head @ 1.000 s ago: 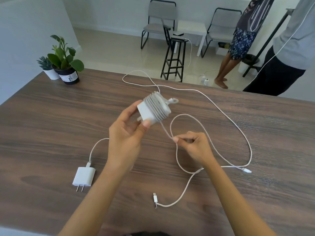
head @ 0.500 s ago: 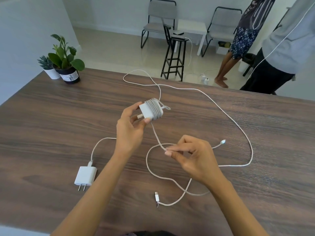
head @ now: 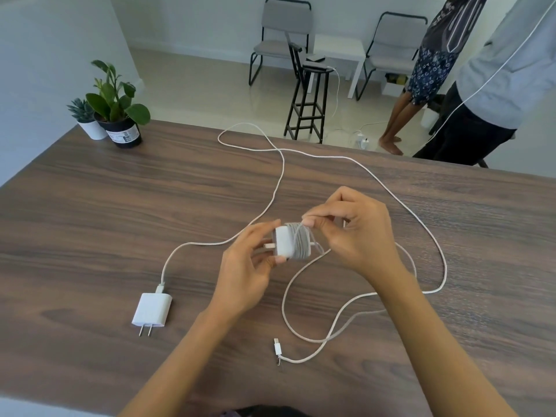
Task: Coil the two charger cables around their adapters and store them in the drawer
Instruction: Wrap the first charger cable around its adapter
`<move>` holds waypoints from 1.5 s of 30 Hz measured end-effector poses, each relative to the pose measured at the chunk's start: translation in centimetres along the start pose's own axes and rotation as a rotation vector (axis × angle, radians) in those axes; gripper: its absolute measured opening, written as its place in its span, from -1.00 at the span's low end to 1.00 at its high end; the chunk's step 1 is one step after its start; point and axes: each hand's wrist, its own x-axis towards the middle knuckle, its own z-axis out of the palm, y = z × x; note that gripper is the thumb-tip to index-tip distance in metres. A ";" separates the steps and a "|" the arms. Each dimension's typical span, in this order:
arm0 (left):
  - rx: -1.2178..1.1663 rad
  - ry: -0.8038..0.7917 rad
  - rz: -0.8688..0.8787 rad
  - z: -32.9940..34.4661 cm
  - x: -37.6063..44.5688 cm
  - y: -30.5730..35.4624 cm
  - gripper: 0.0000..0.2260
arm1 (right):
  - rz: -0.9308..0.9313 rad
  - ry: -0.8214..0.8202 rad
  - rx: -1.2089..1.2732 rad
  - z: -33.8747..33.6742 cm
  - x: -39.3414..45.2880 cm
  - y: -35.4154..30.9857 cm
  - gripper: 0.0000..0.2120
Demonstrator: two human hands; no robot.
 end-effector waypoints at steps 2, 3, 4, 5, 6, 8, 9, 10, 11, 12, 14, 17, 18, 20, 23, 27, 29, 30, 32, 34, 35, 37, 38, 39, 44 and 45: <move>-0.020 -0.036 -0.019 0.4 -0.7 0.2 -0.46 | 0.017 0.000 0.009 0.4 0.4 0.2 -0.90; -0.037 -0.050 -0.030 0.5 -1.0 0.3 -0.45 | 0.021 -0.005 0.006 0.6 0.5 0.3 -0.89; -0.055 -0.060 -0.039 0.6 -1.3 0.5 -0.46 | 0.027 -0.010 0.000 0.8 0.6 0.4 -0.89; -0.074 -0.068 -0.045 0.6 -1.5 0.7 -0.46 | 0.038 -0.017 -0.003 1.0 0.7 0.6 -0.89; -0.096 -0.074 -0.050 0.6 -1.6 0.8 -0.47 | 0.054 -0.023 0.002 1.2 0.8 0.9 -0.90; -0.141 -0.092 -0.054 0.5 -1.8 1.3 -0.48 | 0.091 -0.031 0.032 1.4 1.1 1.5 -0.90; -0.168 -0.103 -0.053 0.4 -1.9 1.6 -0.49 | 0.105 -0.034 0.053 1.5 1.2 1.8 -0.88; -0.194 -0.110 -0.053 0.3 -2.0 2.0 -0.50 | 0.114 -0.034 0.073 1.6 1.3 2.1 -0.85; -0.214 -0.118 -0.055 0.3 -2.2 2.3 -0.50 | 0.120 -0.034 0.089 1.6 1.5 2.3 -0.84; -0.230 -0.125 -0.055 0.2 -2.3 2.6 -0.50 | 0.127 -0.028 0.105 1.6 1.6 2.6 -0.85; -0.267 -0.144 -0.052 0.1 -2.7 3.2 -0.49 | 0.153 -0.001 0.152 1.5 1.8 3.2 -0.84; -0.341 -0.161 -0.049 0.1 -3.1 4.0 -0.51 | 0.206 0.016 0.243 1.6 1.7 4.0 -0.84; -0.361 -0.150 -0.045 0.1 -3.1 4.2 -0.52 | 0.228 0.010 0.271 1.8 1.5 4.2 -0.84; -0.392 -0.116 -0.034 -0.1 -3.0 4.5 -0.54 | 0.283 -0.012 0.321 2.3 0.9 4.6 -0.82; -0.454 -0.032 -0.034 -0.3 -2.3 4.9 -0.54 | 0.321 -0.027 0.403 3.2 -0.5 5.0 -0.78; -0.492 0.143 -0.061 -1.0 -0.5 4.5 -0.57 | 0.377 0.024 0.414 4.2 -1.9 4.2 -0.75; -0.487 0.205 -0.076 -1.1 0.4 4.4 -0.57 | 0.361 -0.017 0.377 4.6 -2.5 3.3 -0.81; -0.480 0.228 -0.085 -1.0 0.8 4.2 -0.58 | 0.355 -0.049 0.355 4.7 -2.8 2.8 -0.85; -0.449 0.264 -0.101 -0.8 1.5 4.0 -0.61 | 0.352 -0.092 0.323 5.0 -3.4 2.2 -0.90; -0.416 0.299 -0.125 -0.7 2.2 3.6 -0.63 | 0.340 -0.109 0.297 5.2 -4.0 1.9 -0.92; -0.391 0.314 -0.141 -0.6 2.6 3.3 -0.63 | 0.329 -0.111 0.282 5.1 -4.3 1.9 -0.92; -0.317 0.330 -0.155 -0.6 3.1 2.5 -0.61 | 0.303 -0.125 0.247 4.9 -4.6 1.7 -0.92; -0.279 0.335 -0.156 -0.5 3.4 2.0 -0.60 | 0.287 -0.140 0.229 4.6 -4.8 1.5 -0.92; -0.246 0.339 -0.159 -0.6 3.5 1.7 -0.59 | 0.271 -0.159 0.210 4.3 -4.9 1.3 -0.93; -0.157 0.325 -0.175 -1.2 4.2 0.4 -0.59 | 0.195 -0.228 0.158 2.3 -5.0 0.1 -0.95; -0.143 0.316 -0.165 -1.3 4.1 0.2 -0.59 | 0.172 -0.223 0.155 1.9 -5.0 -0.2 -0.95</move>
